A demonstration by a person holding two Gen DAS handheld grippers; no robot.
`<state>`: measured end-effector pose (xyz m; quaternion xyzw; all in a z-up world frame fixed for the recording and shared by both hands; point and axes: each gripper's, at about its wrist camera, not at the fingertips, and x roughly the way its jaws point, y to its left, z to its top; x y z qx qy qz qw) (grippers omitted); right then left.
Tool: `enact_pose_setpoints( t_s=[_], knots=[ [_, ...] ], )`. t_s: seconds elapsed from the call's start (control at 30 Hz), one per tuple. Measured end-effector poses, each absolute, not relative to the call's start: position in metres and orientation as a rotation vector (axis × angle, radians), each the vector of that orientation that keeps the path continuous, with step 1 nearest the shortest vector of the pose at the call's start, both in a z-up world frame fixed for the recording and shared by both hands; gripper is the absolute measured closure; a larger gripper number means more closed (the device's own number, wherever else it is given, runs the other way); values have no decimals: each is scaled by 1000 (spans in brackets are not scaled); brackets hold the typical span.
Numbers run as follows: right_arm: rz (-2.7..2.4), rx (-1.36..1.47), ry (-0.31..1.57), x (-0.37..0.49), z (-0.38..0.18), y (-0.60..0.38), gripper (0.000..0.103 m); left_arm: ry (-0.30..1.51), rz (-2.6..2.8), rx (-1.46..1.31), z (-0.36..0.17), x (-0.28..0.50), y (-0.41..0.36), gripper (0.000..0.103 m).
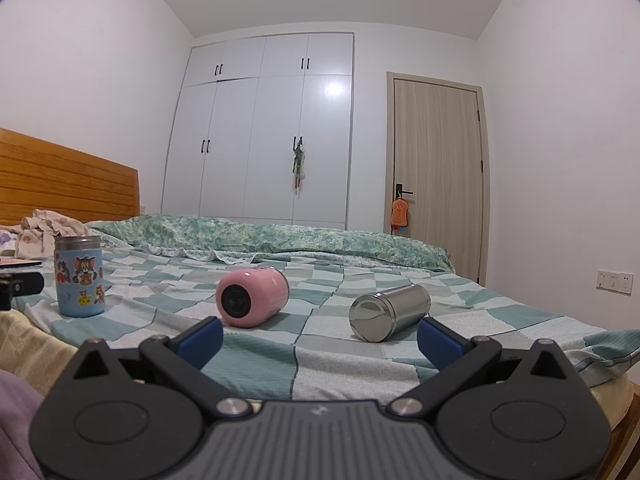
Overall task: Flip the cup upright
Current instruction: 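Reach the left tool to the lying pink canister and grasp its body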
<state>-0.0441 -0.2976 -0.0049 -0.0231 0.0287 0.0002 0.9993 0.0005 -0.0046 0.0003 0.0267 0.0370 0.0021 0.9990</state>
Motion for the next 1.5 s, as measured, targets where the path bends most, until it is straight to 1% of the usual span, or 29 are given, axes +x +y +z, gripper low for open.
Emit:
enact_pose_setpoints(
  t_s=[0.3, 0.63, 0.8, 1.07, 1.23, 1.5],
  knots=[
    [17, -75, 101, -39, 2, -295, 0, 117, -7, 79, 8, 5, -7, 0],
    [93, -65, 164, 1, 23, -315, 0, 215, -106, 95, 41, 47, -36, 0],
    [134, -69, 205, 43, 34, -334, 0, 266, -171, 136, 63, 89, -65, 0],
    [207, -69, 283, 129, 57, -371, 0, 411, -220, 246, 90, 182, -125, 0],
    [260, -50, 337, 184, 64, -393, 0, 559, -233, 279, 89, 247, -157, 0],
    [303, -40, 420, 257, 64, -415, 0, 824, -232, 295, 68, 336, -189, 0]
  ],
)
